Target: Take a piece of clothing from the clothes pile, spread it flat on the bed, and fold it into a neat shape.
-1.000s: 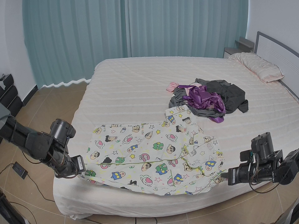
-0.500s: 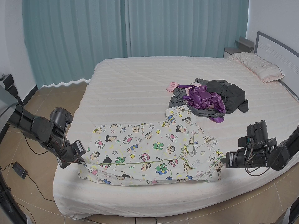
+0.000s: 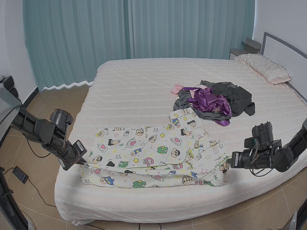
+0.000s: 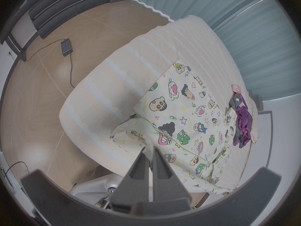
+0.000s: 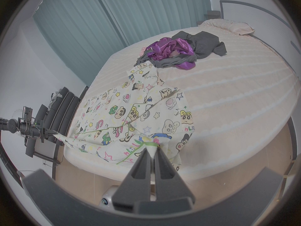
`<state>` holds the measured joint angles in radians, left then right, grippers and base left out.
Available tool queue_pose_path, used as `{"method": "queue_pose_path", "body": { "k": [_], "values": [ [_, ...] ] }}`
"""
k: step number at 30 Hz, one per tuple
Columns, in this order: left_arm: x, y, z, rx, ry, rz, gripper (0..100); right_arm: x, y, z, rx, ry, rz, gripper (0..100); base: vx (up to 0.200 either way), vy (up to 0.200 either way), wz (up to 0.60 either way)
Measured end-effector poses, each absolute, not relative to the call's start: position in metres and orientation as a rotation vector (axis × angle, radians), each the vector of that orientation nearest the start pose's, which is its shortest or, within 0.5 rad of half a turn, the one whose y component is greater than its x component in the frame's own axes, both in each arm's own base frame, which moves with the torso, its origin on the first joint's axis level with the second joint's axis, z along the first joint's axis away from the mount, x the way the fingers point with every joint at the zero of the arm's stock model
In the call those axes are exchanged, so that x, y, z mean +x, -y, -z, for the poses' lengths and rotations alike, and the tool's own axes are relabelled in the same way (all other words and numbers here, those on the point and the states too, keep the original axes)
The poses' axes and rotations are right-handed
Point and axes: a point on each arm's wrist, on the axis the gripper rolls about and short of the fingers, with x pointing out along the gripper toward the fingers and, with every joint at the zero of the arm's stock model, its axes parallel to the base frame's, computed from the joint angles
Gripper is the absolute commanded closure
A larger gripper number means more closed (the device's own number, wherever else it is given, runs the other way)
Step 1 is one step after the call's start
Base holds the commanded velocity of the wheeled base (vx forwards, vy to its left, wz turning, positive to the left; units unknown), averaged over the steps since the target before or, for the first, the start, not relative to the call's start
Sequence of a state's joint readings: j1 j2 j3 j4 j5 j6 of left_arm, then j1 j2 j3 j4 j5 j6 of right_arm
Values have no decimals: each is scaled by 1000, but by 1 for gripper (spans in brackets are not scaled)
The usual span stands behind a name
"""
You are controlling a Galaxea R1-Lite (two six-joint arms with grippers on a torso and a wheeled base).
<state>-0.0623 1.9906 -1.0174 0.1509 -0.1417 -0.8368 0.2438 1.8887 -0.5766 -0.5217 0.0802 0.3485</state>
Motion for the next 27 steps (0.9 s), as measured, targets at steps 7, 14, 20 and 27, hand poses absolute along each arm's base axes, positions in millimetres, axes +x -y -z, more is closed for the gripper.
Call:
{"method": "queue_pose_path", "body": {
  "k": [7,14,20,27],
  "values": [
    [341,21,-74,-828,-1105,-324,100,287,-73,-62,266,-815,-162,100,0,0,0],
    [362,20,-64,-856,-1092,-342,100,306,-77,-63,317,-789,-145,100,0,0,0],
    [374,20,-54,-864,-1089,-366,100,318,-80,-58,328,-790,-141,100,0,0,0],
    [388,20,-44,-866,-1062,-422,100,338,-85,-53,380,-771,-110,100,0,0,0]
  ]
}}
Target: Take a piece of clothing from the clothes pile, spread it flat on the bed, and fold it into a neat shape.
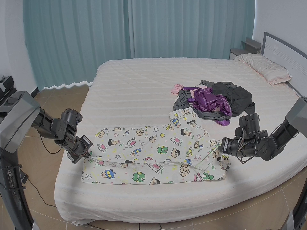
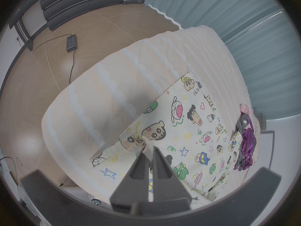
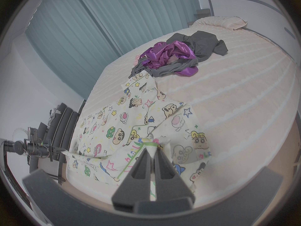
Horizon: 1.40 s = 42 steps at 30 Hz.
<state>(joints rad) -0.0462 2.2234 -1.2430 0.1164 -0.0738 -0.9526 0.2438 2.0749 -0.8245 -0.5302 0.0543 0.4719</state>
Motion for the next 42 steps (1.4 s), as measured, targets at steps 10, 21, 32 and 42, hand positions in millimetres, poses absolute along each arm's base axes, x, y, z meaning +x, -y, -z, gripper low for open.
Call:
{"method": "queue_pose_path", "body": {
  "k": [10,21,32,42],
  "values": [
    [403,21,-34,-867,-1052,-441,100,355,-92,-42,434,-774,-91,100,0,0,0],
    [417,23,-23,-860,-1023,-491,100,368,-99,-34,488,-771,-61,100,0,0,0],
    [425,27,-19,-842,-1028,-507,0,381,-103,-26,551,-758,-25,0,0,0,0],
    [426,23,-22,-879,-1042,-538,0,381,-99,-23,613,-768,14,0,0,0,0]
  ]
}}
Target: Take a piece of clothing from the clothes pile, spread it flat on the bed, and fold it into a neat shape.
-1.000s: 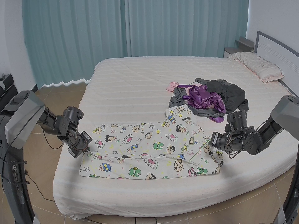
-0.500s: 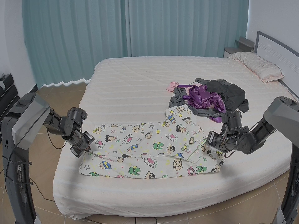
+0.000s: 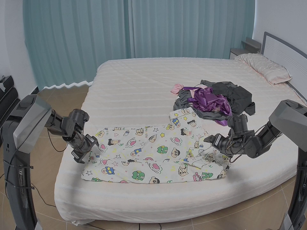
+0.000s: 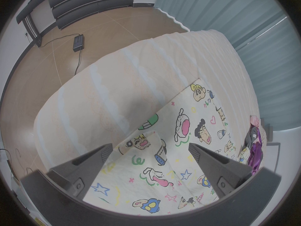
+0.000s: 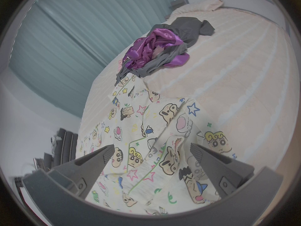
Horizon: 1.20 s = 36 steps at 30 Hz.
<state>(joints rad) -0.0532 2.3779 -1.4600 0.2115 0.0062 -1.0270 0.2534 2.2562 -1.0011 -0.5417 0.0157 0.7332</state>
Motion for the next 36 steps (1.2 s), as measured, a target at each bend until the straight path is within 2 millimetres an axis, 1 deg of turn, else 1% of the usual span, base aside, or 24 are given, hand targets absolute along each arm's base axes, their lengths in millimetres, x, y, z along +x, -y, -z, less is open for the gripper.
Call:
{"method": "queue_pose_path", "body": {
  "k": [3,6,9,10,16,20,25,29,36],
  "values": [
    [422,17,-30,-914,-1048,-517,0,378,-97,-30,683,-757,36,0,0,0,0],
    [411,12,-44,-960,-1066,-473,0,373,-97,-39,764,-747,56,0,0,0,0],
    [393,9,-56,-1001,-1098,-432,0,366,-101,-45,824,-749,65,0,0,0,0],
    [385,8,-59,-1015,-1112,-418,0,364,-103,-46,837,-752,67,0,0,0,0],
    [338,9,-69,-1074,-1163,-353,0,360,-111,-40,854,-740,88,0,0,0,0],
    [311,15,-75,-1117,-1164,-292,0,362,-118,-28,783,-696,118,0,0,0,0],
    [296,27,-77,-1132,-1153,-222,0,365,-124,-14,711,-682,146,0,0,0,0],
    [291,34,-72,-1126,-1166,-202,0,369,-128,-10,697,-684,142,0,0,0,0],
    [287,39,-68,-1124,-1184,-197,0,372,-128,1,664,-699,141,0,0,0,0]
  ]
}}
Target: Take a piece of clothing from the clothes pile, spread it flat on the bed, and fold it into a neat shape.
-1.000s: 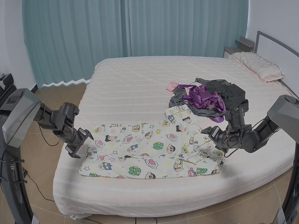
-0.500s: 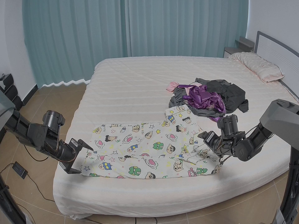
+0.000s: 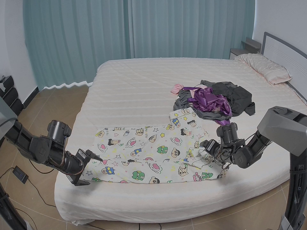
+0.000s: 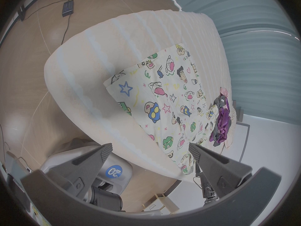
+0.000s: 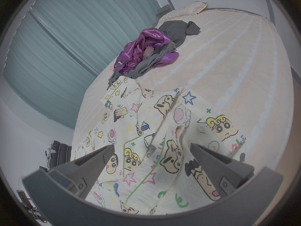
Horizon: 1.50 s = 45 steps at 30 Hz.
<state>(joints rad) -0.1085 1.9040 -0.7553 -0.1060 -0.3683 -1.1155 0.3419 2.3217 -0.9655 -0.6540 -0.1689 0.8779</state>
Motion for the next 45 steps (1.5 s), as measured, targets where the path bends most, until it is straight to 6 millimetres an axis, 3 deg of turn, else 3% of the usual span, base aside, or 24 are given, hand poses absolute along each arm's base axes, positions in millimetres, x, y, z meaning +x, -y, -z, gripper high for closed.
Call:
{"method": "queue_pose_path", "body": {
  "k": [5,6,15,32,33,45],
  "values": [
    [286,41,-67,-1123,-1190,-197,0,373,-128,7,657,-709,149,0,0,0,0],
    [286,41,-67,-1123,-1190,-197,0,374,-127,8,657,-710,150,100,0,0,0],
    [286,41,-67,-1123,-1191,-197,0,379,-124,15,659,-712,166,100,0,0,0],
    [283,41,-64,-1125,-1190,-200,0,357,-114,-12,627,-705,153,100,0,0,0],
    [283,41,-64,-1125,-1191,-201,0,357,-114,-11,621,-710,153,0,0,0,0],
    [282,41,-64,-1124,-1191,-202,0,363,-117,-2,610,-718,133,0,0,0,0]
  ]
}}
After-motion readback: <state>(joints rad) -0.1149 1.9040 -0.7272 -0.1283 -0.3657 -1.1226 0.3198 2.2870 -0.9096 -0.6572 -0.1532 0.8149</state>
